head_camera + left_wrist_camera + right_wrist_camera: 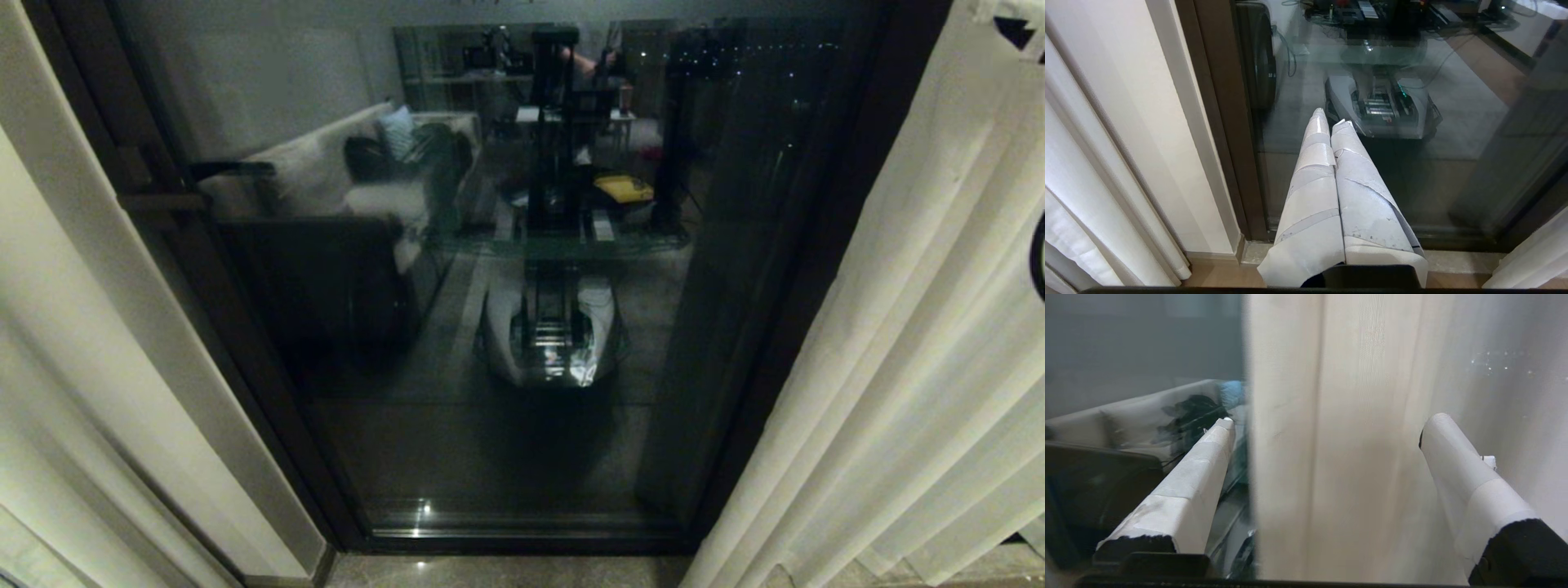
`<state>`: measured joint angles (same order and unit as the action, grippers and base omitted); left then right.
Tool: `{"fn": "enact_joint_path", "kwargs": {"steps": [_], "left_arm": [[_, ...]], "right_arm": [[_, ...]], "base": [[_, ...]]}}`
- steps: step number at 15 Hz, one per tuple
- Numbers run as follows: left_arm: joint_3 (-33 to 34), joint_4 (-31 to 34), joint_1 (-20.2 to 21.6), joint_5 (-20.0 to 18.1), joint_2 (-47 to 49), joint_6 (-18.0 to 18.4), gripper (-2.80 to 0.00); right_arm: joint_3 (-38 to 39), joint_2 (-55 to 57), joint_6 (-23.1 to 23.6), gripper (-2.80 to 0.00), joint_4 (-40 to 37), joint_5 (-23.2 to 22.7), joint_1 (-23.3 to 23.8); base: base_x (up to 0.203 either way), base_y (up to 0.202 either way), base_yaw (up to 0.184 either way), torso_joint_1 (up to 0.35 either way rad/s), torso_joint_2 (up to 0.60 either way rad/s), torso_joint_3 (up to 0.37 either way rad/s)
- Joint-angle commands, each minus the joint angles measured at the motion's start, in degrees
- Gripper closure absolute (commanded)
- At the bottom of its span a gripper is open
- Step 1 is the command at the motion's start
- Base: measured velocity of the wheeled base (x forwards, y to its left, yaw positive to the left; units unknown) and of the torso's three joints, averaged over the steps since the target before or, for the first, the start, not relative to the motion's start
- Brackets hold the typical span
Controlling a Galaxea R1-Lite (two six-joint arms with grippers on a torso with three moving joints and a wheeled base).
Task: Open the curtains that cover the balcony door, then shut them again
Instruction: Pull the inner curtains open on both sides
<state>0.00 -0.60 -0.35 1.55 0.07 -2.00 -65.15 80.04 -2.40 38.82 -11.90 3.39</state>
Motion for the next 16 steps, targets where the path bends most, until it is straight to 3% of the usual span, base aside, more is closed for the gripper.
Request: {"fn": "enact_joint_path", "kwargs": {"steps": [1, 5, 16], "left_arm": [[0.0, -0.02, 0.0, 0.04, -0.07, -0.02, 0.0], [0.0, -0.02, 0.0, 0.04, -0.07, -0.02, 0.0], [0.0, -0.02, 0.0, 0.04, -0.07, -0.02, 0.0]], "right_arm": [[-3.96, 7.23, -0.07, -2.8, 1.96, -0.05, 0.18], [-10.8, 13.85, -0.21, -2.8, 3.63, -0.06, 1.98], [-18.26, 21.35, -0.3, -2.8, 4.04, 0.03, 7.97]], "base": [[0.0, 0.0, 0.0, 0.0, 0.0, 0.0], [0.0, 0.0, 0.0, 0.0, 0.0, 0.0], [0.0, 0.0, 0.0, 0.0, 0.0, 0.0]]}}
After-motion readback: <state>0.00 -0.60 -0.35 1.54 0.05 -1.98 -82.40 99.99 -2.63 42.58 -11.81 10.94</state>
